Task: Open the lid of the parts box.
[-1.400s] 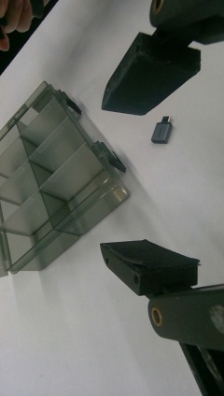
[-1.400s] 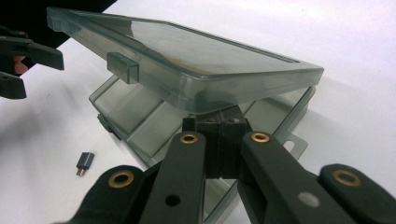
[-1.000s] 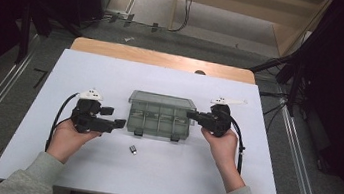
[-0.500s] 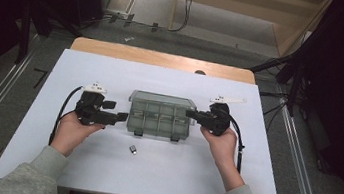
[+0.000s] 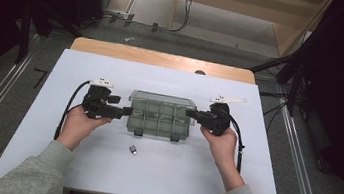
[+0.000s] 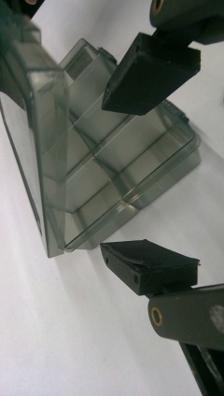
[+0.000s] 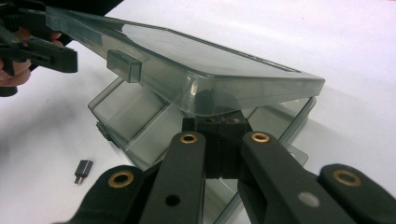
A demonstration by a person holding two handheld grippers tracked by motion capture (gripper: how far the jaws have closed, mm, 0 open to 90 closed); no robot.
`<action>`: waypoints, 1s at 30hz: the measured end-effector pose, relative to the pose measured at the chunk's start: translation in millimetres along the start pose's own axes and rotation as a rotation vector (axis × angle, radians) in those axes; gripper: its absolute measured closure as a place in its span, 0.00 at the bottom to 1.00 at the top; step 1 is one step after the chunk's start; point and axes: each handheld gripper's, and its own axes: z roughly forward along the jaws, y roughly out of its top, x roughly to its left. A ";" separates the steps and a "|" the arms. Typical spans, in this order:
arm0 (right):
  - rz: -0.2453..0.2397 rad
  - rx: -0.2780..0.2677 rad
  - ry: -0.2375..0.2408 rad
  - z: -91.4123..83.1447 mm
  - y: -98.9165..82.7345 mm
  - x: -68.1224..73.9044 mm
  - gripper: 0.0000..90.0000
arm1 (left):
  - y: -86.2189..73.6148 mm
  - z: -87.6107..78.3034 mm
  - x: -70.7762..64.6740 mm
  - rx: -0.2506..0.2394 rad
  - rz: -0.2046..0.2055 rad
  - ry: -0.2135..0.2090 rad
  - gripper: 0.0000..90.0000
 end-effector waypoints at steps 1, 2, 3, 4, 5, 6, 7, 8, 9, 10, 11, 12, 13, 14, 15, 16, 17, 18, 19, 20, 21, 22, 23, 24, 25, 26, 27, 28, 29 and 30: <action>0.001 -0.001 -0.001 0.2 0.0 0.1 0.97 | 1.1 3.1 1.8 -0.002 -0.007 -0.001 0.30; 0.001 -0.001 -0.001 0.2 0.0 0.1 0.97 | 1.1 3.1 1.8 -0.002 -0.007 -0.001 0.30; 0.000 -0.001 -0.003 0.2 0.1 0.2 0.97 | 2.4 6.3 3.5 0.000 -0.008 0.003 0.30; 0.000 -0.001 -0.003 0.2 0.1 0.2 0.97 | 2.4 6.3 3.5 0.000 -0.008 0.003 0.30; 0.001 -0.001 -0.002 0.1 0.1 0.3 0.97 | 3.8 8.7 4.4 0.005 -0.004 0.005 0.30; 0.001 -0.001 -0.002 0.1 0.2 0.2 0.97 | 4.3 10.1 4.7 0.000 -0.006 0.008 0.30; 0.001 -0.002 -0.003 0.2 0.2 0.2 0.97 | 5.0 11.6 5.5 0.001 -0.007 0.001 0.30; 0.001 -0.002 -0.003 0.2 0.3 0.2 0.97 | 5.9 13.6 5.9 0.003 -0.006 0.007 0.30; 0.001 -0.002 -0.005 0.3 0.3 0.1 0.97 | 5.9 13.6 5.9 0.003 -0.006 0.007 0.30; 0.001 -0.002 -0.005 0.3 0.3 0.1 0.97 | 6.8 15.7 6.4 0.003 -0.004 0.013 0.30; 0.002 -0.003 -0.006 0.6 0.4 0.1 0.97 | 7.9 18.2 7.0 0.006 -0.005 0.013 0.30; -0.002 -0.003 -0.008 1.3 0.5 0.2 0.97 | 8.1 21.3 6.7 0.005 0.002 0.031 0.33; -0.002 -0.003 -0.008 1.3 0.5 0.2 0.97 | 8.1 21.3 6.7 0.005 0.002 0.031 0.33; -0.004 -0.003 -0.009 1.6 0.6 0.2 0.97 | 7.8 23.0 6.7 0.001 0.009 0.045 0.33; -0.006 -0.001 -0.006 2.7 0.4 0.3 0.97 | 7.2 25.3 7.5 0.002 0.015 0.049 0.33; -0.006 -0.001 -0.006 2.7 0.4 0.3 0.97 | 6.9 27.1 7.9 0.005 0.008 0.047 0.33; -0.009 0.003 -0.005 3.5 0.2 0.8 0.97 | 5.8 30.1 8.6 0.013 0.015 0.046 0.33; -0.011 0.004 -0.008 3.9 0.2 1.2 0.97 | 5.5 31.2 8.7 0.014 0.016 0.049 0.33; -0.010 0.006 -0.007 4.2 0.1 1.6 0.97 | 5.3 32.0 9.1 0.014 0.015 0.049 0.33; -0.010 0.006 -0.007 4.2 0.1 1.6 0.97 | 5.3 32.0 9.1 0.014 0.015 0.049 0.35; -0.011 0.006 -0.006 4.4 0.1 1.7 0.97 | 5.4 33.0 9.8 0.004 0.015 0.048 0.35; -0.008 0.007 -0.006 4.5 0.0 1.6 0.97 | 5.9 34.2 10.7 -0.009 0.013 0.043 0.38; -0.010 0.009 -0.007 4.6 0.0 1.5 0.97 | 6.3 34.5 11.2 -0.010 0.010 0.039 0.39; -0.011 0.009 -0.007 4.6 -0.1 1.6 0.97 | 6.3 34.5 11.2 -0.010 0.010 0.039 0.40; -0.011 0.009 -0.007 4.6 -0.1 1.6 0.97 | 6.8 34.7 11.6 -0.020 0.010 0.040 0.42; -0.011 0.010 -0.007 4.6 -0.2 1.5 0.97 | 7.0 34.2 11.7 -0.027 0.012 0.047 0.44; -0.011 0.010 -0.007 4.6 -0.2 1.5 0.97 | 7.0 34.2 11.7 -0.027 0.012 0.047 0.46; -0.010 0.009 -0.007 4.4 -0.3 1.5 0.97 | 8.3 32.5 12.2 -0.033 0.008 0.049 0.49; -0.010 0.009 -0.007 4.4 -0.3 1.5 0.97 | 8.3 32.5 12.2 -0.033 0.008 0.049 0.50; -0.008 0.007 -0.007 4.1 -0.4 1.1 0.97 | 9.4 30.9 12.4 -0.045 0.009 0.051 0.51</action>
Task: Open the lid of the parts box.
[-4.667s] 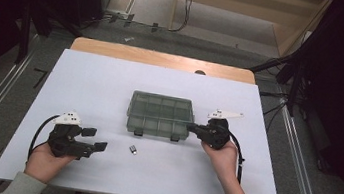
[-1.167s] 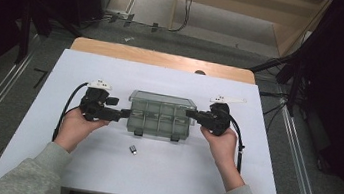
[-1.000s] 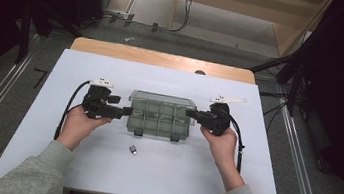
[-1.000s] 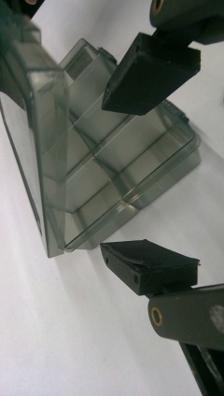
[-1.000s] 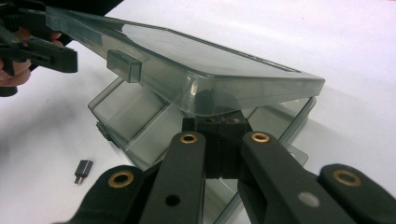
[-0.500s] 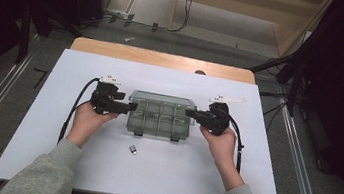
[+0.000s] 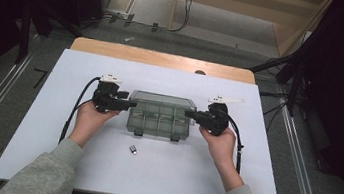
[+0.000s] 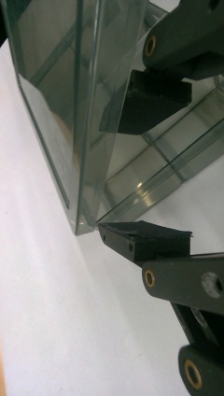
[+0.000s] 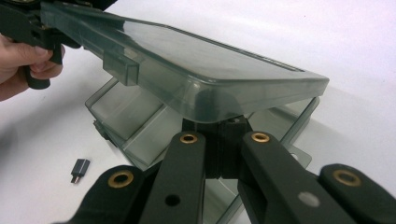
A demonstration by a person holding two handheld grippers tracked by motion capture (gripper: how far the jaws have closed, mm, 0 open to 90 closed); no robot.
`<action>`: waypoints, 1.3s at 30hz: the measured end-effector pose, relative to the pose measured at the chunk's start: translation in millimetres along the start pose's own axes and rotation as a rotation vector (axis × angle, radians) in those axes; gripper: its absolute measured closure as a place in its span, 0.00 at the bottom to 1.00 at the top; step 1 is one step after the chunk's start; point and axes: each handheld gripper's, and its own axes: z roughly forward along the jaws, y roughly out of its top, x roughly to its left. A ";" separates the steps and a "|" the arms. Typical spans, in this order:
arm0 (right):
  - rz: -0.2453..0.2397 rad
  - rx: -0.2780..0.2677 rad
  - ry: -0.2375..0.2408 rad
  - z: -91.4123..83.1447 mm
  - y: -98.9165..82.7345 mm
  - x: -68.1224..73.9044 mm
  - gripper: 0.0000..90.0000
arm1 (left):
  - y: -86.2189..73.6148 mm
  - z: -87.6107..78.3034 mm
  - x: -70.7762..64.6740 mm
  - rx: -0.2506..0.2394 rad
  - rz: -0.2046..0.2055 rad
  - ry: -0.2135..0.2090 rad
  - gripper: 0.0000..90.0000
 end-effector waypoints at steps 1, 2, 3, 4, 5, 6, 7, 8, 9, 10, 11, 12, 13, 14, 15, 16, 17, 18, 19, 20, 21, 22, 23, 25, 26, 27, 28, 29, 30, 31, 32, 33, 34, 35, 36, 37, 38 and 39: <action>0.000 0.000 0.001 -0.2 -0.1 -0.1 0.97 | 0.0 0.0 0.0 0.000 0.000 0.000 0.54; 0.000 0.000 0.001 -0.2 -0.1 -0.1 0.97 | 0.4 -0.5 0.0 -0.008 0.004 0.002 0.54; 0.001 0.000 0.001 -0.4 -0.4 -0.3 0.96 | 0.9 -1.0 -0.6 -0.013 0.010 0.003 0.54; 0.005 0.002 0.002 -1.0 -0.8 -0.5 0.94 | 1.2 -1.3 -1.5 -0.014 0.015 -0.002 0.58; 0.005 0.002 0.002 -1.0 -0.8 -0.5 0.94 | 1.2 -1.3 -1.5 -0.014 0.015 -0.002 0.59; 0.006 0.004 0.004 -1.8 -1.3 -1.1 0.93 | 1.6 -1.6 -2.0 -0.011 0.013 -0.009 0.59; 0.006 0.003 0.004 -2.3 -1.5 -1.3 0.93 | 2.5 -2.2 -2.7 -0.009 0.010 -0.015 0.59; 0.007 0.004 0.002 -3.4 -1.9 -1.5 0.92 | 2.5 -2.2 -2.7 -0.009 0.010 -0.015 0.59; 0.005 0.005 0.005 -4.1 -2.5 -2.2 0.91 | 3.5 -3.0 -3.5 -0.007 0.018 -0.014 0.59; 0.005 0.005 0.005 -4.1 -2.5 -2.2 0.91 | 3.5 -3.0 -3.5 -0.007 0.018 -0.014 0.59; 0.007 0.007 0.002 -4.7 -3.2 -2.6 0.91 | 3.8 -3.2 -3.8 -0.007 0.019 -0.016 0.59; 0.004 0.004 -0.004 -5.4 -4.8 -3.3 0.90 | 4.0 -3.2 -4.0 -0.006 0.019 -0.015 0.59; 0.006 0.006 -0.007 -5.7 -5.7 -3.7 0.90 | 4.2 -3.3 -3.9 -0.003 0.020 -0.015 0.59; 0.003 0.014 -0.016 -5.7 -7.9 -5.7 0.88 | 4.4 -3.3 -3.7 -0.004 0.017 -0.016 0.59; 0.002 0.014 -0.019 -5.8 -8.2 -6.0 0.87 | 4.7 -3.4 -3.6 -0.006 0.017 -0.017 0.59; 0.002 0.014 -0.019 -5.8 -8.2 -6.0 0.87 | 4.7 -3.4 -3.6 -0.006 0.017 -0.017 0.59; -0.001 0.015 -0.038 -6.2 -9.7 -6.9 0.83 | 5.1 -3.5 -3.6 -0.006 0.019 -0.016 0.59; -0.001 0.015 -0.038 -6.2 -9.7 -6.9 0.83 | 5.1 -3.5 -3.6 -0.006 0.019 -0.016 0.59; -0.001 0.014 -0.049 -5.9 -11.0 -8.4 0.78 | 5.4 -3.5 -3.5 -0.005 0.019 -0.017 0.59; -0.001 0.014 -0.049 -5.9 -11.0 -8.4 0.78 | 5.4 -3.5 -3.5 -0.005 0.019 -0.017 0.59; 0.002 0.016 -0.058 -5.6 -11.7 -9.3 0.74 | 5.7 -3.7 -3.3 -0.004 0.020 -0.016 0.59; 0.002 0.009 -0.079 -4.7 -13.2 -11.0 0.61 | 5.8 -3.7 -3.1 -0.003 0.021 -0.017 0.59; 0.002 0.005 -0.087 -4.0 -14.0 -12.1 0.55 | 5.9 -3.8 -3.1 -0.004 0.020 -0.017 0.59; 0.012 0.000 -0.084 -2.7 -15.1 -15.5 0.51 | 6.3 -3.6 -3.3 -0.006 0.019 -0.019 0.59; 0.012 0.000 -0.084 -2.7 -15.1 -15.5 0.51 | 6.3 -3.6 -3.3 -0.006 0.019 -0.019 0.59; 0.030 -0.012 -0.073 -0.7 -15.3 -19.2 0.48 | 6.4 -3.4 -3.5 -0.008 0.017 -0.018 0.59; 0.032 -0.018 -0.077 0.0 -15.1 -19.8 0.47 | 6.5 -3.4 -3.5 -0.008 0.015 -0.017 0.59; 0.029 -0.028 -0.083 0.9 -14.8 -20.5 0.46 | 6.5 -3.4 -3.5 -0.008 0.015 -0.017 0.59; 0.029 -0.028 -0.083 0.9 -14.8 -20.5 0.46 | 6.6 -3.4 -3.4 -0.008 0.014 -0.017 0.59; 0.021 -0.051 -0.093 3.6 -13.4 -21.5 0.46 | 6.8 -3.5 -3.3 -0.009 0.013 -0.015 0.59; 0.021 -0.051 -0.093 3.6 -13.4 -21.5 0.46 | 6.8 -3.5 -3.3 -0.009 0.013 -0.015 0.59; 0.019 -0.047 -0.096 5.9 -11.6 -21.9 0.46 | 7.0 -3.6 -3.4 -0.010 0.012 -0.013 0.59; 0.019 -0.047 -0.096 5.9 -11.6 -21.9 0.46 | 7.0 -3.6 -3.4 -0.010 0.012 -0.013 0.59; 0.016 -0.045 -0.100 6.6 -11.0 -21.7 0.46 | 7.1 -3.6 -3.4 -0.011 0.012 -0.015 0.59; 0.012 -0.047 -0.102 7.3 -10.2 -21.4 0.46 | 7.3 -3.7 -3.6 -0.011 0.011 -0.014 0.59; 0.007 -0.057 -0.104 8.2 -7.8 -20.9 0.46 | 7.8 -3.5 -3.7 -0.012 0.010 -0.012 0.59; 0.005 -0.058 -0.107 8.2 -6.9 -20.5 0.47 | 8.2 -3.6 -3.7 -0.012 0.011 -0.011 0.59; 0.000 -0.064 -0.110 8.4 -6.0 -20.0 0.47 | 8.5 -3.5 -3.8 -0.015 0.009 -0.012 0.59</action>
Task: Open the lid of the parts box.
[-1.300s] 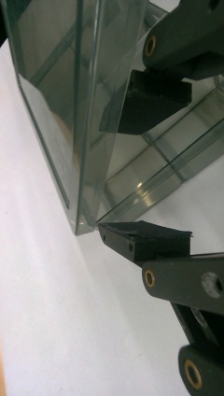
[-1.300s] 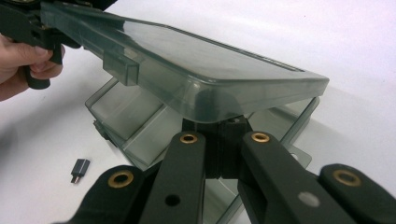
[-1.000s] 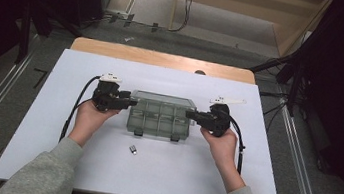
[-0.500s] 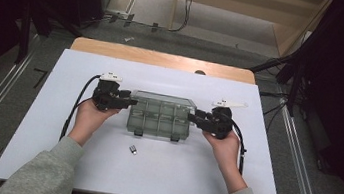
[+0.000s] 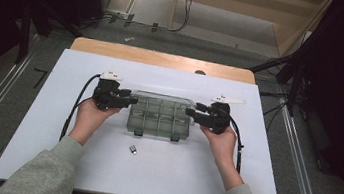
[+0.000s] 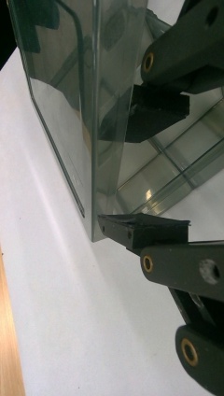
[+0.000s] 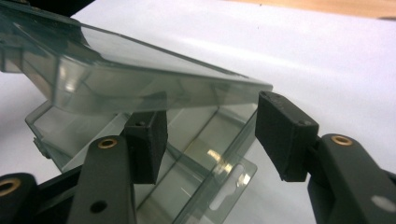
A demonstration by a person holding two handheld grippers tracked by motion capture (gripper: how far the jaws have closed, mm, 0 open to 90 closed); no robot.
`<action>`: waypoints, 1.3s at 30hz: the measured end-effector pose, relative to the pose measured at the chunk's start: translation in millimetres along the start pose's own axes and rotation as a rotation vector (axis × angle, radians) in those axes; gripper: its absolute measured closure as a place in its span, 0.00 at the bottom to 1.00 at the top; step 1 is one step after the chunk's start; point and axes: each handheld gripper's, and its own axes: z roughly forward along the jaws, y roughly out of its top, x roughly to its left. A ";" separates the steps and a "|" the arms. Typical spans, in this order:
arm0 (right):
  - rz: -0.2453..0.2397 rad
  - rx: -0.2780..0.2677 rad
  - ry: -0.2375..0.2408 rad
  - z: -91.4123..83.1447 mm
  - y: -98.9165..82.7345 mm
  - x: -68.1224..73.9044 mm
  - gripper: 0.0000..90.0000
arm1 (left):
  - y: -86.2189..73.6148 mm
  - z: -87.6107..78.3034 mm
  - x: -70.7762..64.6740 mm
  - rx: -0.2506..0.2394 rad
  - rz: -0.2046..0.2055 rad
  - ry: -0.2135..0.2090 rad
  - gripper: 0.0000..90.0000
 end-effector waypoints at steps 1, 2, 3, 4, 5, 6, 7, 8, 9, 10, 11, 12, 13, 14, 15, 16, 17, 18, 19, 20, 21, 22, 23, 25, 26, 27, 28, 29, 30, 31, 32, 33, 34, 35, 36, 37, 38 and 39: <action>0.000 0.000 0.000 0.0 0.0 0.0 0.47 | 0.0 0.0 0.0 0.000 0.000 0.000 0.59; 0.000 -0.007 0.000 -0.4 2.1 1.3 0.48 | 0.5 0.0 0.2 0.000 -0.001 0.001 0.58; 0.000 -0.007 0.000 -0.4 2.1 1.3 0.48 | 1.0 -0.3 0.4 0.001 -0.004 0.002 0.58; -0.002 -0.011 -0.004 -0.5 3.5 2.5 0.49 | 1.5 0.2 1.0 -0.005 -0.012 0.001 0.58; -0.007 -0.015 -0.013 -0.5 4.3 3.9 0.50 | 1.5 0.2 1.0 -0.005 -0.012 0.001 0.58; -0.016 -0.020 -0.024 -0.4 5.1 5.3 0.51 | 2.2 0.2 1.2 -0.005 -0.012 0.003 0.58; -0.016 -0.020 -0.024 -0.4 5.1 5.3 0.51 | 2.2 0.2 1.2 -0.005 -0.012 0.003 0.58; -0.027 -0.035 -0.038 -0.8 7.0 7.3 0.54 | 3.1 0.1 1.2 -0.005 -0.008 0.003 0.58; -0.027 -0.035 -0.038 -0.8 7.0 7.3 0.54 | 3.1 0.1 1.2 -0.005 -0.008 0.003 0.58; -0.023 -0.044 -0.037 -1.5 9.1 7.3 0.56 | 3.7 0.2 0.9 -0.007 -0.005 0.008 0.58; -0.023 -0.044 -0.037 -1.5 9.1 7.3 0.56 | 3.7 0.2 0.9 -0.007 -0.005 0.008 0.58; -0.019 -0.045 -0.035 -2.2 11.3 7.2 0.58 | 4.5 0.3 1.4 -0.007 -0.002 0.007 0.58; -0.022 -0.049 -0.034 -2.2 12.3 7.2 0.59 | 4.9 0.2 1.5 -0.008 -0.003 0.010 0.58; -0.023 -0.047 -0.036 -2.3 13.4 7.6 0.60 | 5.5 0.1 1.7 -0.008 -0.005 0.009 0.58; -0.023 -0.047 -0.036 -2.3 13.4 7.6 0.60 | 5.5 0.1 1.7 -0.008 -0.005 0.009 0.58; -0.028 -0.051 -0.044 -1.9 14.7 8.8 0.60 | 6.2 0.1 2.1 -0.010 -0.003 0.008 0.58; -0.028 -0.051 -0.044 -1.9 14.7 8.8 0.60 | 6.6 0.1 2.0 -0.010 -0.003 0.010 0.58; -0.024 -0.051 -0.045 -1.6 15.5 8.8 0.60 | 7.2 0.2 2.1 -0.010 -0.003 0.010 0.58; -0.027 -0.051 -0.044 -1.6 16.0 8.1 0.60 | 8.2 0.5 1.8 -0.016 -0.005 0.011 0.58; -0.023 -0.052 -0.045 -1.5 16.5 8.0 0.60 | 8.2 0.5 1.8 -0.016 -0.005 0.011 0.58; -0.023 -0.052 -0.045 -1.5 16.5 8.0 0.60 | 8.7 0.6 1.9 -0.019 -0.005 0.011 0.58; -0.023 -0.052 -0.048 -1.3 17.9 7.7 0.60 | 9.5 0.3 2.2 -0.019 -0.005 0.013 0.58; -0.023 -0.052 -0.048 -1.3 17.9 7.7 0.60 | 9.9 0.4 2.5 -0.020 -0.007 0.010 0.58; -0.021 -0.056 -0.049 -0.7 19.6 7.5 0.60 | 11.5 0.8 2.8 -0.025 -0.008 0.015 0.58; -0.019 -0.057 -0.051 -0.5 20.0 7.6 0.60 | 12.2 0.9 3.0 -0.027 -0.004 0.017 0.58; -0.017 -0.059 -0.052 -0.3 20.3 7.7 0.60 | 12.9 0.9 3.0 -0.029 -0.004 0.021 0.58; -0.015 -0.060 -0.053 -0.2 20.4 7.7 0.60 | 13.3 1.3 2.9 -0.033 -0.005 0.023 0.58; -0.013 -0.060 -0.054 -0.1 20.6 7.7 0.60 | 13.8 1.4 3.0 -0.037 -0.003 0.027 0.58; -0.013 -0.063 -0.054 0.1 20.8 7.5 0.60 | 13.8 1.4 3.0 -0.037 -0.003 0.027 0.58; -0.013 -0.063 -0.054 0.1 20.8 7.5 0.60 | 14.2 1.7 3.3 -0.042 -0.002 0.030 0.58; -0.014 -0.068 -0.057 0.5 21.1 7.6 0.60 | 15.0 2.3 3.6 -0.051 -0.003 0.034 0.58; -0.014 -0.068 -0.057 0.5 21.1 7.6 0.60 | 15.0 2.3 3.6 -0.051 -0.003 0.034 0.58; -0.018 -0.074 -0.062 1.0 21.4 7.6 0.60 | 15.3 2.9 3.7 -0.063 0.001 0.041 0.58; -0.018 -0.074 -0.062 1.0 21.4 7.6 0.60 | 15.3 2.9 3.7 -0.063 0.001 0.041 0.58; -0.024 -0.087 -0.072 2.4 21.4 7.8 0.60 | 15.5 3.3 3.6 -0.069 0.004 0.046 0.58; -0.028 -0.089 -0.075 3.1 21.3 7.7 0.60 | 15.6 4.4 3.3 -0.079 0.005 0.046 0.58; -0.028 -0.089 -0.075 3.1 21.3 7.7 0.60 | 15.6 4.4 3.3 -0.079 0.005 0.046 0.58; -0.030 -0.086 -0.083 5.2 21.5 7.6 0.60 | 15.7 5.4 2.7 -0.082 0.004 0.048 0.58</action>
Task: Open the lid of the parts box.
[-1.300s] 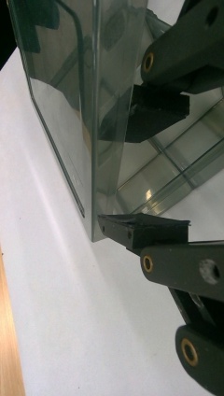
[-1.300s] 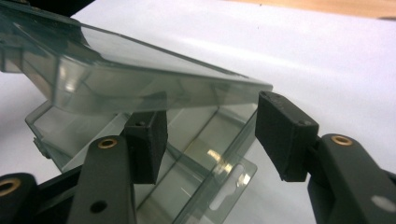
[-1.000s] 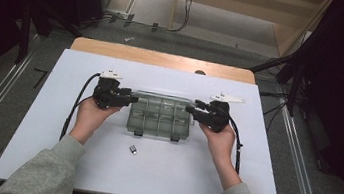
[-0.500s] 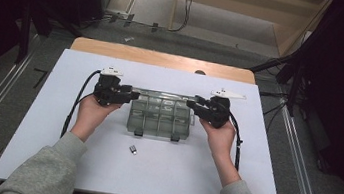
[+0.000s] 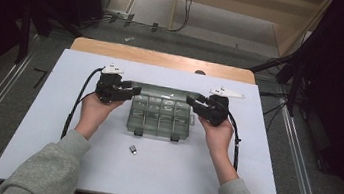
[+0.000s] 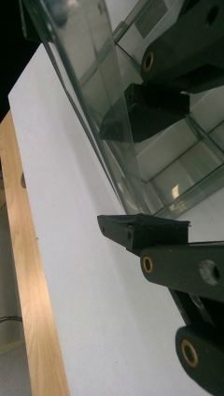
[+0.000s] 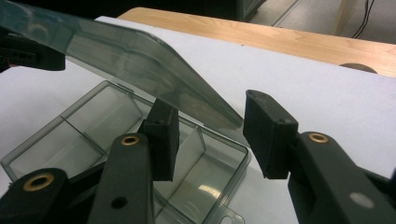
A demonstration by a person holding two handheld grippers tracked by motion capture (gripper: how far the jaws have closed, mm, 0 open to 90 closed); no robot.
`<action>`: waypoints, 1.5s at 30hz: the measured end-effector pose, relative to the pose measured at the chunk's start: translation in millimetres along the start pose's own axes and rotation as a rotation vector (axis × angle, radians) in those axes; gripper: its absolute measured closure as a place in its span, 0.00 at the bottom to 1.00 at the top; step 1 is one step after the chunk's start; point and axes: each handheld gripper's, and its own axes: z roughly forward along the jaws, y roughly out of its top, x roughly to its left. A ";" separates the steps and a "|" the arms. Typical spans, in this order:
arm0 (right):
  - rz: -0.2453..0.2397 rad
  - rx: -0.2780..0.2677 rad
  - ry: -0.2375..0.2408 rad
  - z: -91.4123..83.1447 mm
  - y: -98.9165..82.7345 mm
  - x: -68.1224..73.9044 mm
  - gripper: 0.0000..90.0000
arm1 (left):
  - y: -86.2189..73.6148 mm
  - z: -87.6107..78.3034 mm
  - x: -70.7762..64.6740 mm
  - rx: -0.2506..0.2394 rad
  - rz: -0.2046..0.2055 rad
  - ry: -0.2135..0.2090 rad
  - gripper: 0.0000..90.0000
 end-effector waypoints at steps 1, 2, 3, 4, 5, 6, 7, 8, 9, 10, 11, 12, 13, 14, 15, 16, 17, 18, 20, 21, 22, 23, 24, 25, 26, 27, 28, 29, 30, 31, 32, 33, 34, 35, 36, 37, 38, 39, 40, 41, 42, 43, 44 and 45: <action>0.000 0.001 -0.004 0.9 -0.1 0.0 0.60 | 0.4 1.3 -0.8 -0.001 0.008 0.002 0.58; 0.000 0.000 -0.006 1.6 -0.3 -0.2 0.60 | 0.5 2.0 -1.1 -0.003 0.009 0.002 0.58; -0.001 -0.001 -0.008 2.2 -0.4 -0.5 0.60 | 0.6 2.5 -1.2 -0.005 0.008 0.001 0.58; -0.001 -0.001 -0.008 2.2 -0.4 -0.5 0.60 | 0.6 2.5 -1.2 -0.005 0.008 0.001 0.58; 0.000 -0.003 -0.012 3.1 -0.4 -0.9 0.60 | 0.9 3.6 -1.6 -0.009 0.008 0.001 0.58; 0.000 -0.003 -0.012 3.1 -0.4 -0.9 0.60 | 0.9 3.6 -1.6 -0.009 0.008 0.001 0.58; 0.000 -0.005 -0.014 3.7 0.1 -1.1 0.60 | 1.1 3.9 -1.8 -0.012 0.008 0.003 0.58; 0.000 -0.005 -0.014 3.7 0.1 -1.1 0.60 | 1.3 4.2 -1.9 -0.013 0.008 0.003 0.58; -0.001 -0.007 -0.016 3.9 0.5 -1.1 0.61 | 1.4 4.5 -2.3 -0.017 0.008 0.005 0.58; -0.003 -0.009 -0.017 4.2 1.1 -1.2 0.61 | 1.5 4.7 -2.5 -0.020 0.008 0.007 0.58; -0.001 -0.009 -0.019 4.5 1.9 -1.4 0.61 | 1.8 5.6 -3.0 -0.028 0.006 0.008 0.58; -0.001 -0.009 -0.019 4.5 1.9 -1.4 0.61 | 1.8 5.6 -3.0 -0.028 0.006 0.008 0.58; -0.003 -0.011 -0.019 4.9 2.2 -1.8 0.61 | 2.0 6.4 -3.2 -0.034 0.007 0.009 0.58; 0.001 -0.011 -0.019 5.3 2.8 -2.1 0.61 | 2.1 6.8 -3.1 -0.035 0.007 0.009 0.58; 0.002 -0.012 -0.019 5.5 3.1 -2.3 0.61 | 2.5 7.0 -2.5 -0.036 0.001 0.010 0.58; 0.005 -0.012 -0.020 6.0 3.6 -2.5 0.61 | 2.8 7.2 -2.1 -0.039 -0.002 0.010 0.58; 0.001 -0.013 -0.021 6.8 4.8 -3.3 0.61 | 3.1 7.6 -2.0 -0.045 -0.002 0.014 0.58; 0.001 -0.013 -0.021 6.8 4.8 -3.3 0.61 | 3.1 7.6 -2.0 -0.045 -0.002 0.014 0.58; 0.003 -0.018 -0.022 7.8 5.9 -3.8 0.61 | 3.2 8.4 -2.0 -0.053 -0.002 0.021 0.58; 0.003 -0.021 -0.028 8.7 6.6 -4.2 0.62 | 3.2 9.2 -2.3 -0.067 -0.001 0.035 0.58; 0.005 -0.025 -0.030 9.4 6.7 -4.2 0.62 | 3.2 9.2 -2.3 -0.067 -0.001 0.035 0.58; 0.004 -0.027 -0.035 10.1 6.7 -4.3 0.63 | 3.5 10.0 -2.1 -0.083 0.003 0.039 0.58; 0.004 -0.027 -0.035 10.1 6.7 -4.3 0.63 | 3.5 10.0 -2.1 -0.083 0.003 0.039 0.58; -0.002 -0.025 -0.041 11.2 7.2 -4.9 0.64 | 3.3 11.5 -2.0 -0.088 -0.003 0.042 0.59; -0.002 -0.025 -0.041 11.2 7.2 -4.9 0.64 | 3.3 11.5 -2.0 -0.088 -0.003 0.042 0.59; -0.001 -0.025 -0.044 11.7 7.7 -5.5 0.65 | 3.0 12.5 -1.7 -0.089 -0.003 0.043 0.59; -0.002 -0.026 -0.046 12.2 7.9 -5.8 0.65 | 2.7 13.2 -1.2 -0.086 -0.005 0.044 0.59; -0.006 -0.028 -0.048 12.6 8.0 -6.0 0.65 | 2.2 14.7 -0.6 -0.085 -0.009 0.046 0.59; -0.006 -0.028 -0.048 12.6 8.0 -6.0 0.65 | 2.2 14.7 -0.6 -0.085 -0.009 0.046 0.59; -0.007 -0.029 -0.051 13.1 7.9 -6.0 0.66 | 1.9 15.5 -0.2 -0.086 -0.007 0.051 0.59; -0.005 -0.030 -0.051 13.7 7.8 -6.1 0.66 | 1.7 16.0 -0.1 -0.086 -0.006 0.054 0.59; -0.004 -0.032 -0.051 14.2 7.7 -6.5 0.66 | 1.5 17.0 0.2 -0.090 -0.005 0.059 0.60; -0.002 -0.032 -0.053 14.8 7.6 -7.1 0.67 | 1.4 17.6 0.5 -0.088 -0.004 0.060 0.60; 0.006 -0.034 -0.052 16.0 7.3 -8.7 0.68 | 0.8 19.6 1.5 -0.085 -0.011 0.058 0.60; 0.010 -0.033 -0.052 16.6 7.2 -9.6 0.68 | 0.8 19.6 1.5 -0.085 -0.011 0.058 0.60; 0.013 -0.034 -0.052 17.6 7.0 -10.3 0.69 | -0.1 21.8 2.6 -0.082 -0.021 0.056 0.60; 0.015 -0.034 -0.055 18.5 6.9 -10.6 0.69 | -0.1 21.8 2.6 -0.082 -0.021 0.056 0.60; 0.015 -0.034 -0.055 18.5 6.9 -10.6 0.69 | -0.4 22.6 3.1 -0.079 -0.019 0.060 0.60; 0.015 -0.033 -0.061 20.3 6.9 -10.8 0.69 | -0.6 23.5 3.3 -0.081 -0.018 0.064 0.60; 0.013 -0.034 -0.063 21.1 6.9 -11.2 0.70 | -0.7 24.1 3.6 -0.081 -0.019 0.069 0.60; 0.013 -0.034 -0.063 21.1 6.9 -11.2 0.70 | -0.8 24.5 4.0 -0.080 -0.018 0.071 0.60; 0.012 -0.035 -0.064 21.9 6.9 -11.6 0.70 | -1.0 25.1 4.2 -0.083 -0.018 0.076 0.61; 0.015 -0.035 -0.067 22.5 7.0 -11.7 0.70 | -1.2 25.5 4.7 -0.083 -0.017 0.076 0.61; 0.016 -0.036 -0.067 23.2 6.8 -12.0 0.70 | -1.3 25.9 5.0 -0.081 -0.017 0.080 0.61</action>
